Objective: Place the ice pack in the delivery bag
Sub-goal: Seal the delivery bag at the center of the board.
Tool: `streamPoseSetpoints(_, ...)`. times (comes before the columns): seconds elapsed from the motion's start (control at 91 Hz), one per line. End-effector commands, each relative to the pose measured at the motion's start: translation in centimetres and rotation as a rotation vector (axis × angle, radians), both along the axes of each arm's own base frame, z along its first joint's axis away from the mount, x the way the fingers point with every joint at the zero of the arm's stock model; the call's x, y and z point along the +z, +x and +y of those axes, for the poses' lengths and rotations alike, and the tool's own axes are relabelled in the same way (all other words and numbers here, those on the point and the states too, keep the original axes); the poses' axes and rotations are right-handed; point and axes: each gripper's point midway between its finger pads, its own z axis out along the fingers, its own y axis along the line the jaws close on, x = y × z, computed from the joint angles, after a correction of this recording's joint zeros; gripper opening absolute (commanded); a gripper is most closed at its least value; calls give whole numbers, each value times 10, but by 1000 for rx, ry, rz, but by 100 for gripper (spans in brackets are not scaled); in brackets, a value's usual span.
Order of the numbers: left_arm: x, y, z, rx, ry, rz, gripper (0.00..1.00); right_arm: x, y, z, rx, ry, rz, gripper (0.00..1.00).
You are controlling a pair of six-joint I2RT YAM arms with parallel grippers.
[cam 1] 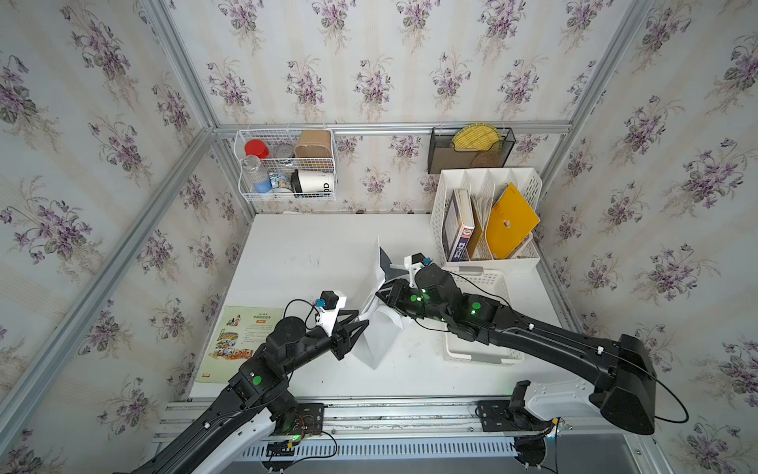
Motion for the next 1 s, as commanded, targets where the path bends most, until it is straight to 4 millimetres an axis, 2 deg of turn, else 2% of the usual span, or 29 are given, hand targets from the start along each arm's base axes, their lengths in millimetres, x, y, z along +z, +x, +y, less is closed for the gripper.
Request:
streamPoseSetpoints(0.0,9,1,-3,-8,-26,-14,43,8,1,2,-14,28,-22,34)
streamPoseSetpoints(0.154,8,4,-5,-4,-14,0,39,12,-1,5,-12,42,-31,34)
streamPoseSetpoints(0.396,7,7,-4,12,-5,3,17,13,-3,5,-18,41,-39,34)
streamPoseSetpoints(0.517,9,9,-2,28,-2,-7,8,11,-3,0,-37,29,-25,39)
streamPoseSetpoints(0.66,10,10,1,43,16,-23,5,12,-6,-11,-87,39,30,46)
streamPoseSetpoints(0.748,10,11,4,52,44,-33,4,20,-8,-18,-125,69,68,50)
streamPoseSetpoints(0.869,11,12,7,62,83,-53,3,25,-15,-23,-154,74,172,50)
streamPoseSetpoints(0.989,14,14,8,67,108,-70,2,27,-23,-19,-153,66,264,48)
